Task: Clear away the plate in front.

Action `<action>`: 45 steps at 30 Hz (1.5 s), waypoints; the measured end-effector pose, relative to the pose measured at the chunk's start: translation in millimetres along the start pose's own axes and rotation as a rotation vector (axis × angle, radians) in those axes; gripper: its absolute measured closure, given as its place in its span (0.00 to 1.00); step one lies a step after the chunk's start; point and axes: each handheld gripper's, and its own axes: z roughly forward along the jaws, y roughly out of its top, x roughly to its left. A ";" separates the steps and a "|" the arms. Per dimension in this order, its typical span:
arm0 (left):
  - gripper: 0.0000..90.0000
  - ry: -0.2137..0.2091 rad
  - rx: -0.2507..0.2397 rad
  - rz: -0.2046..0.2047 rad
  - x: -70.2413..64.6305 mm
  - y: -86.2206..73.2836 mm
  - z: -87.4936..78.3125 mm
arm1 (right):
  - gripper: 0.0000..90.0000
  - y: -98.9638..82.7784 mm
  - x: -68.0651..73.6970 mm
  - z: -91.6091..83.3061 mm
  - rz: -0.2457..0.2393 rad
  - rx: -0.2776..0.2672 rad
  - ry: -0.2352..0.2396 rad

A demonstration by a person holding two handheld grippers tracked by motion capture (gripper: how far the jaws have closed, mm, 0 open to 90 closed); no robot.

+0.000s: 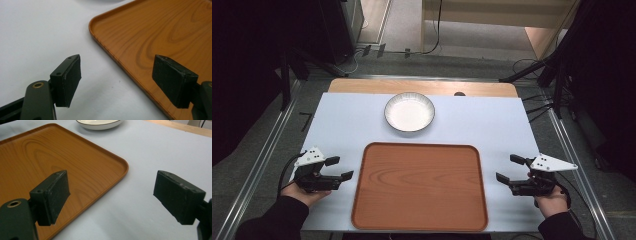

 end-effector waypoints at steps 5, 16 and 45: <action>0.26 -0.001 -0.010 -0.007 -0.2 0.4 0.2 | 0.16 3.4 4.5 5.3 -0.017 0.014 0.005; 0.26 -0.007 -0.033 -0.019 -3.1 3.9 -6.5 | 0.16 12.7 13.6 6.4 -0.011 0.046 -0.016; 0.28 -0.018 -0.044 -0.095 -3.8 9.8 -8.2 | 0.16 10.8 18.8 17.7 -0.026 0.056 0.033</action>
